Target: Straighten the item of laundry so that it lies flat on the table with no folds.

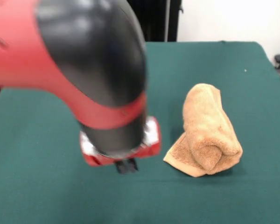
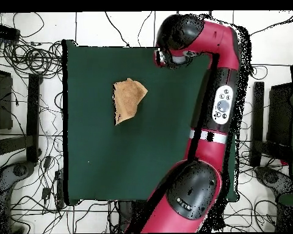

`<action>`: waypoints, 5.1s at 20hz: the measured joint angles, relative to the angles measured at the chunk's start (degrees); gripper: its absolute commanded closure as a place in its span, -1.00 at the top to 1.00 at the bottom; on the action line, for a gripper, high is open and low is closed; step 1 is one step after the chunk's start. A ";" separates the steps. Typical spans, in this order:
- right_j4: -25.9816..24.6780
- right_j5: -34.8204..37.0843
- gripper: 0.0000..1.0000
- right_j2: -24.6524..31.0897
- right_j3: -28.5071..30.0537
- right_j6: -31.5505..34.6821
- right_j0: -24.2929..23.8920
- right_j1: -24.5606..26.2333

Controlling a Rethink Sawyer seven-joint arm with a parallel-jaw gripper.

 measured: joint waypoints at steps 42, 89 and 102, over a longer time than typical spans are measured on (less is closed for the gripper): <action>0.95 -2.12 -1.00 4.36 -6.75 -2.70 2.18 9.42; 14.62 -6.32 1.00 -12.50 8.94 -2.70 2.85 0.25; 16.91 -6.33 1.00 -17.81 8.95 -2.70 3.65 0.78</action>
